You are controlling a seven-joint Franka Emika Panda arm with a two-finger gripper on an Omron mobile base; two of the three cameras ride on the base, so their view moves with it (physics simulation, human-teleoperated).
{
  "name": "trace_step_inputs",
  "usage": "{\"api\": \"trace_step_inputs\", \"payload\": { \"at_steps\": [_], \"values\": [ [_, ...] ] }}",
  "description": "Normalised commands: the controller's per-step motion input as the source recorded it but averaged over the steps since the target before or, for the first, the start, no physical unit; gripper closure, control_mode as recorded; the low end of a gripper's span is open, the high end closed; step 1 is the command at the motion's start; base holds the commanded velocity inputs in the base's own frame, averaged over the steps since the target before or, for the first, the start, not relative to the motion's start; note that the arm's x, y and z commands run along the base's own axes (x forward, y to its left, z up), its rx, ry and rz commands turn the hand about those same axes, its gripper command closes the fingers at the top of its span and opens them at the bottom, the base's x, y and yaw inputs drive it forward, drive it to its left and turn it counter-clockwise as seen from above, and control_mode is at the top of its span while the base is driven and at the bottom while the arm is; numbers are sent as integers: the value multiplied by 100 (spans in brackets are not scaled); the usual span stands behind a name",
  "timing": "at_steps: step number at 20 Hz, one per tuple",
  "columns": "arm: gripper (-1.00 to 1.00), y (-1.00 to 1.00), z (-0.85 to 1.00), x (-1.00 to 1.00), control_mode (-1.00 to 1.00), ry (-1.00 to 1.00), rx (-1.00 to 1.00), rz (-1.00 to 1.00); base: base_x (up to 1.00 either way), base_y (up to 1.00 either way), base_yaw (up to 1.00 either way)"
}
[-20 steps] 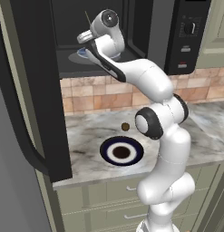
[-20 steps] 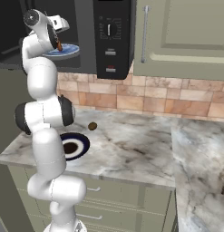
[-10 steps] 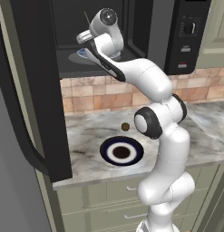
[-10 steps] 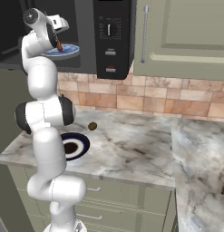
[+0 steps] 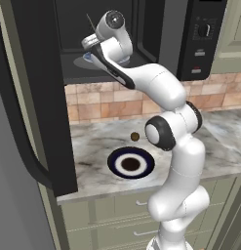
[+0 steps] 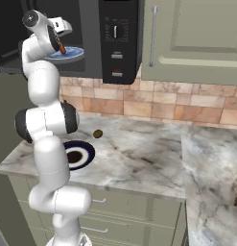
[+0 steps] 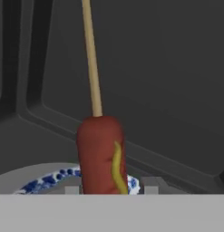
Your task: Pick the hot dog from the counter and place it in the microwave.
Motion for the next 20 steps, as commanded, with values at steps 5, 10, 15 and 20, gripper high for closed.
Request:
{"api": "trace_step_inputs", "payload": {
  "at_steps": [5, 10, 15, 20],
  "values": [
    [-100, 0, -17, 0, -100, 0, 0, -1, 0, 0, 0],
    [-100, 0, -9, 0, -100, 0, 0, -1, 0, 0, 0],
    [-100, -4, 0, 0, -100, 0, 0, -1, 0, 0, 0],
    [-100, -13, 0, -1, -100, 0, 0, -1, 0, 0, 0]
  ]
}}
